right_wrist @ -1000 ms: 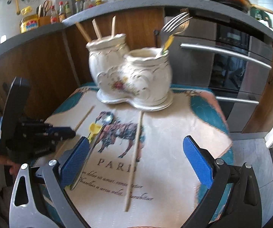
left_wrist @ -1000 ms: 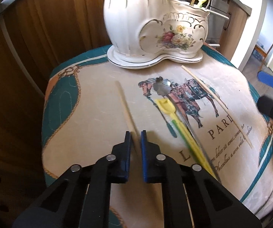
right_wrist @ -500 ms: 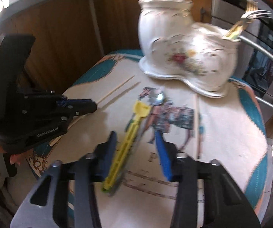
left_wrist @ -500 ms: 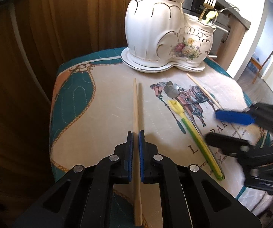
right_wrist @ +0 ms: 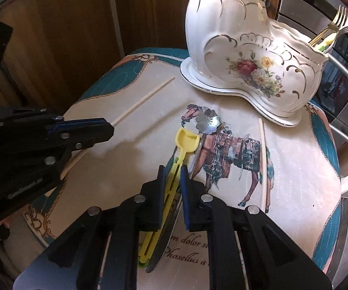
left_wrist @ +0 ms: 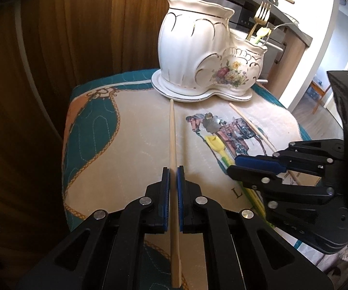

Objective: Organize utensils
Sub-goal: 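Grasp a fourth chopstick with the left tool while the right tool grasps the yellow-green utensil, then lift the chopstick with the left tool while the right tool carries the yellow utensil to the holder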

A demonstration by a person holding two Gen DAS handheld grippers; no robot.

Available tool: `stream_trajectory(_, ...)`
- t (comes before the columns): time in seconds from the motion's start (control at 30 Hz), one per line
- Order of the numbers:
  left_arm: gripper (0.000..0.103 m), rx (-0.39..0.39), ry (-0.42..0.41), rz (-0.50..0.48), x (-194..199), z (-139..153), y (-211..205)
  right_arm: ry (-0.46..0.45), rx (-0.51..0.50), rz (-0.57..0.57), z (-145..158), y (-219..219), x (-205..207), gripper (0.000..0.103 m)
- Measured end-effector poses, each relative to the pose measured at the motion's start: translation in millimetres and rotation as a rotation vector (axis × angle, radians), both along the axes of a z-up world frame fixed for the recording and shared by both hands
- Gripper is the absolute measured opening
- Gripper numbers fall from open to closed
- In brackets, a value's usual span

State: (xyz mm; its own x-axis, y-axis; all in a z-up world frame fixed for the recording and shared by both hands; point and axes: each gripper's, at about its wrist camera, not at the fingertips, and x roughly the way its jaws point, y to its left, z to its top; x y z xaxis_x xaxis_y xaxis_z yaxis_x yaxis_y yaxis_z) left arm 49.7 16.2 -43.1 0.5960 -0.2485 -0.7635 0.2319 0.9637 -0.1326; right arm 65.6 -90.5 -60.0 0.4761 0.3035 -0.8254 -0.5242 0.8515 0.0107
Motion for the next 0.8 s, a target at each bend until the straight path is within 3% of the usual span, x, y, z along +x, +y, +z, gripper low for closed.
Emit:
stream_trajectory(0.17,0.007,-0.002,0.006,0.007,0,-2,2,0.010,-0.011,0.008,-5,5,6,0.015)
stream_trajectory(0.37,0.007,-0.008,-0.012,-0.005,-4,3,1,0.020,0.086,-0.012,0,-13,1,0.010)
stream_trajectory(0.8,0.007,-0.070,-0.176,-0.097,-29,47,-1,-0.123,0.356,-0.049,62,-82,-12,0.010)
